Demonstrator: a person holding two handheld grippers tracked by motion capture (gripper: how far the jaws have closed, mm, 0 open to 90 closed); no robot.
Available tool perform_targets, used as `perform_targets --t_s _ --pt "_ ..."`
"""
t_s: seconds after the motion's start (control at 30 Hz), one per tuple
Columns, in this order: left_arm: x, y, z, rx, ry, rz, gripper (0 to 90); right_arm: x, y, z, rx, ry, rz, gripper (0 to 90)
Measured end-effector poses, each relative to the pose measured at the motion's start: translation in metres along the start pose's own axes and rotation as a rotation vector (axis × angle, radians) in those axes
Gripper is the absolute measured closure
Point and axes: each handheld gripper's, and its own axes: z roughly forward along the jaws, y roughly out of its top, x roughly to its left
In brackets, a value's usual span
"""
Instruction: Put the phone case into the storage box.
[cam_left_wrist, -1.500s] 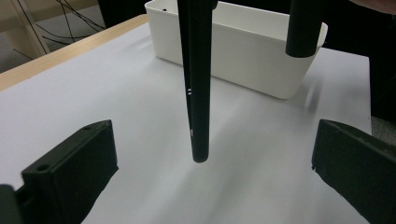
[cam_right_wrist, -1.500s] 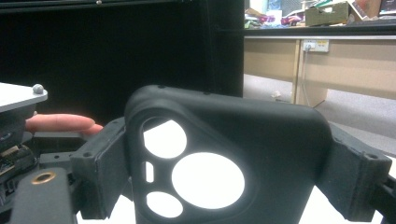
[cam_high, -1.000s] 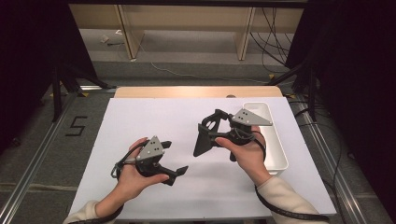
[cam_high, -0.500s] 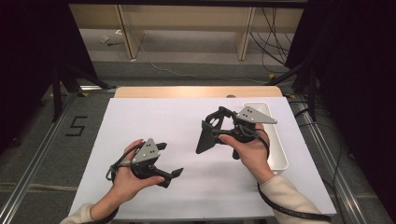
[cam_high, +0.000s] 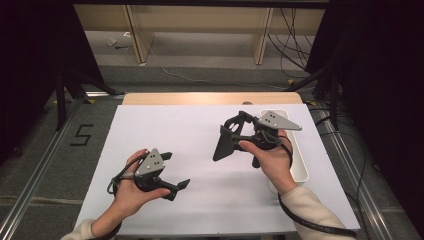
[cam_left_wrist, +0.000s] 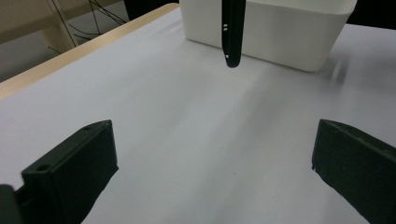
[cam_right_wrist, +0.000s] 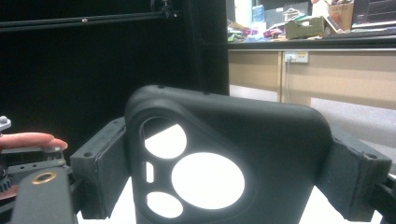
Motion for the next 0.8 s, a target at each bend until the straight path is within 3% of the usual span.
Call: perform_targets --t_s 0.6,0.8 --pt "0.006 -0.006 -0.009 0.002 0.011 -0.015 0.0 -0.012 0.007 -0.008 -0.014 -0.032 0.0 15.5" --pt "0.008 -0.008 -0.013 -0.006 0.008 -0.019 0.0 -0.013 0.006 -0.008 -0.01 -0.047 -0.024 15.5"
